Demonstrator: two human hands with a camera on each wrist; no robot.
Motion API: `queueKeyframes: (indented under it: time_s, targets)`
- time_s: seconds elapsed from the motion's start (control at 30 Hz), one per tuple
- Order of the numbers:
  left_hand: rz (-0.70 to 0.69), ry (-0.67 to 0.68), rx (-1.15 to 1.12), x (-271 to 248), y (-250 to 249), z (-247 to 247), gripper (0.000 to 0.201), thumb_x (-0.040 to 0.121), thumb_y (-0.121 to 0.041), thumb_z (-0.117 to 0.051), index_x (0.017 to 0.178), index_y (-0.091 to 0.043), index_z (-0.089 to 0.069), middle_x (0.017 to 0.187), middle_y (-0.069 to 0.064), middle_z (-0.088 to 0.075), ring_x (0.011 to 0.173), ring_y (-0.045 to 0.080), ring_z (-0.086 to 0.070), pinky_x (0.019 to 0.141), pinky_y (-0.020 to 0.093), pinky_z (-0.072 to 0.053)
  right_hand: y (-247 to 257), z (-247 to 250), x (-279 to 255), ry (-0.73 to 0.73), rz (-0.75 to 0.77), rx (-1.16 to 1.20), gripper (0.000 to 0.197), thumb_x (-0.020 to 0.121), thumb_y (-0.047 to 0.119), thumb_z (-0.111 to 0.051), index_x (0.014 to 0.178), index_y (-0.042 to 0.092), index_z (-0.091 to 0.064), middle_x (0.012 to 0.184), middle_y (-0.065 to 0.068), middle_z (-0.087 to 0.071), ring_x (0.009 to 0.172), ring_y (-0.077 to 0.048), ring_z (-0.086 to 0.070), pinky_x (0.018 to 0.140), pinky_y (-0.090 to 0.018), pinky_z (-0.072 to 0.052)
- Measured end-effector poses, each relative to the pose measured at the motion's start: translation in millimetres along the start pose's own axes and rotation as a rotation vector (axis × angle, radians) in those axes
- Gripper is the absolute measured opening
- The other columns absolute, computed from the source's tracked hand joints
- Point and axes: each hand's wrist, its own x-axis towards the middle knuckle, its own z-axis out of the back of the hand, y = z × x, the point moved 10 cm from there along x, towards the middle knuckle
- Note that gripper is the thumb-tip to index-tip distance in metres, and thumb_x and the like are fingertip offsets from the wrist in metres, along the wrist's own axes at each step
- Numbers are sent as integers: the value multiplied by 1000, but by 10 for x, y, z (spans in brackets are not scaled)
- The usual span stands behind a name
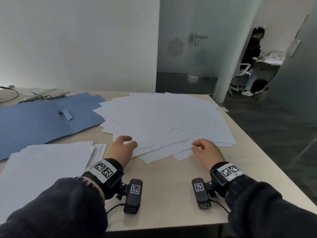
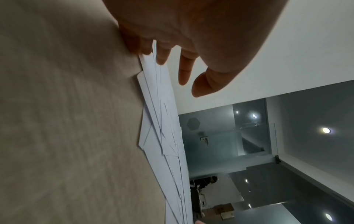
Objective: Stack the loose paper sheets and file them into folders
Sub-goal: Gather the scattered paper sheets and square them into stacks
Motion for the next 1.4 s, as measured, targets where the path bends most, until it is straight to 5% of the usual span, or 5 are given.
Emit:
queueKeyframes:
  time_s: [0.5,0.8,1.03,1.23,1.4]
  targets:
    - [152,-157,-280,322,252,287,40,88,-27,-62,126,-22,-52,118,3,-64,103,18,-62,92,41,-50,482,-628,88,219,78,-314,41,92,51,-52,132,43,-52,145,22,-47,136,-10,-42,111,-40,-28]
    - [325,-74,-655,625,425,81,49,96,-13,-57,143,-8,-44,120,12,-64,102,22,-70,73,33,-58,418,-607,128,159,32,-279,37,93,46,-50,130,44,-53,141,24,-50,133,-7,-45,111,-38,-28]
    - [319,-26,-795,758,362,-67,20,96,-9,-57,114,-1,-60,108,16,-73,80,26,-75,58,31,-59,405,-614,163,138,5,-283,37,93,44,-50,129,44,-54,138,24,-51,129,-7,-46,108,-40,-28]
    - [345,8,-708,831,301,-146,30,93,-18,-66,115,0,-59,95,19,-74,89,38,-75,88,51,-59,423,-607,194,93,-50,-278,39,92,39,-49,131,43,-53,136,23,-53,128,-9,-46,108,-40,-27]
    - [407,105,-554,866,235,-221,14,95,-15,-68,92,-3,-61,81,15,-67,77,32,-69,81,49,-61,558,-595,283,114,-24,-381,36,93,44,-46,128,43,-54,126,24,-60,120,-7,-53,107,-40,-27]
